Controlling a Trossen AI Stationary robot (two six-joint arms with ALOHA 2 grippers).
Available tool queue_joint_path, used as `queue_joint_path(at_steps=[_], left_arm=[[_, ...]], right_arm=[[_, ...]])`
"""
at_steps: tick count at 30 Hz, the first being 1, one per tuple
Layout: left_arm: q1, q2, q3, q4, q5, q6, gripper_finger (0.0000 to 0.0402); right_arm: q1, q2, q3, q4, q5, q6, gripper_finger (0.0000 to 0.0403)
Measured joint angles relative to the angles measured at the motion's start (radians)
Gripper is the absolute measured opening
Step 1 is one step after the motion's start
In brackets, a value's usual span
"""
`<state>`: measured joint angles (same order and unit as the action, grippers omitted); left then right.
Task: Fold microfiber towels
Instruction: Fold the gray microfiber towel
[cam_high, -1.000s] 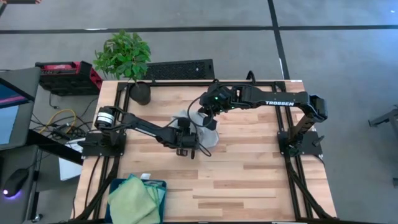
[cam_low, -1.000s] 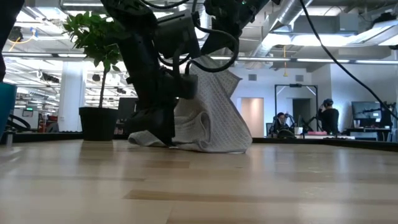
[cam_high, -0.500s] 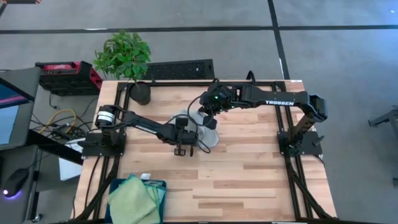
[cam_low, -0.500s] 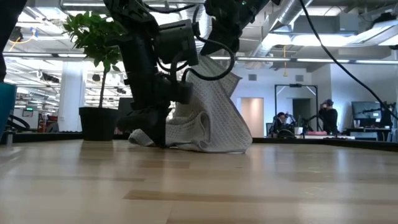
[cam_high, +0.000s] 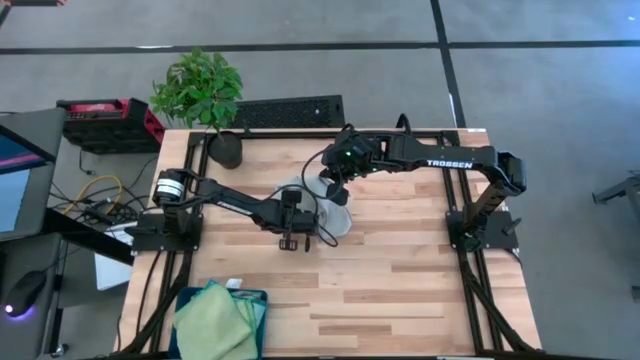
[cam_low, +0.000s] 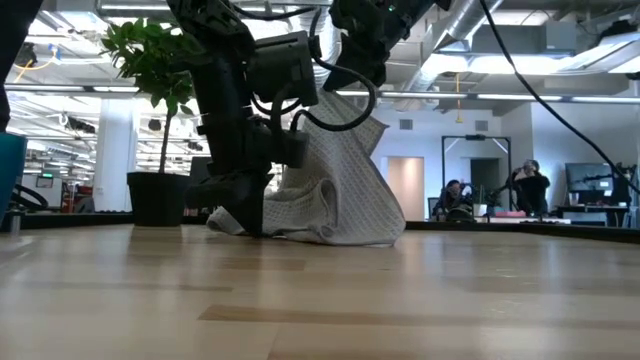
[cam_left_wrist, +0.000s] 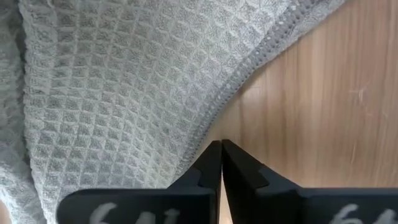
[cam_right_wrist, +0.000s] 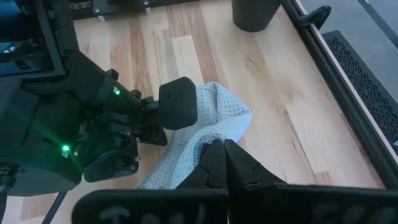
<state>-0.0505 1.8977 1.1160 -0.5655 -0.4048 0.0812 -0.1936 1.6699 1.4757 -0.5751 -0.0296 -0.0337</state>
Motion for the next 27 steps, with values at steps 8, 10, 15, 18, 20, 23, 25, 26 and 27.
queue_joint_path(at_steps=[8, 10, 15, 18, 20, 23, 25, 26, 27], left_arm=[[0.005, 0.0, -0.001, 0.008, -0.112, 0.05, 0.005], [0.008, 0.0, -0.001, 0.018, -0.116, 0.059, 0.0064], [0.008, 0.0, -0.001, 0.023, -0.082, 0.072, 0.0089], [0.008, 0.0, -0.001, 0.026, -0.063, 0.073, 0.0094], [0.008, 0.0, -0.001, 0.042, -0.063, 0.053, 0.0095], [0.007, 0.0, 0.0, 0.042, -0.067, 0.058, 0.0095], [0.007, 0.0, 0.006, 0.042, -0.068, 0.066, 0.0095], [0.007, 0.0, 0.011, 0.042, -0.068, 0.067, 0.0095], [0.007, 0.0, 0.017, 0.041, -0.068, 0.067, 0.0095]], right_arm=[[0.001, 0.0, 0.0, 0.0, 0.0, 0.001, 0.0002], [0.001, 0.0, 0.0, 0.0, 0.0, 0.001, 0.0002], [0.001, 0.0, 0.0, 0.0, 0.0, 0.001, 0.0002], [0.001, 0.0, 0.0, 0.001, 0.0, 0.001, 0.0002], [0.001, 0.0, 0.0, 0.001, 0.0, 0.001, 0.0002], [0.001, 0.0, 0.0, 0.001, 0.0, 0.001, 0.0002], [0.001, 0.0, 0.0, 0.001, 0.0, 0.001, 0.0002], [0.001, 0.0, 0.0, 0.001, 0.0, 0.001, 0.0002], [0.001, 0.0, 0.0, 0.001, 0.0, 0.001, 0.0002]])
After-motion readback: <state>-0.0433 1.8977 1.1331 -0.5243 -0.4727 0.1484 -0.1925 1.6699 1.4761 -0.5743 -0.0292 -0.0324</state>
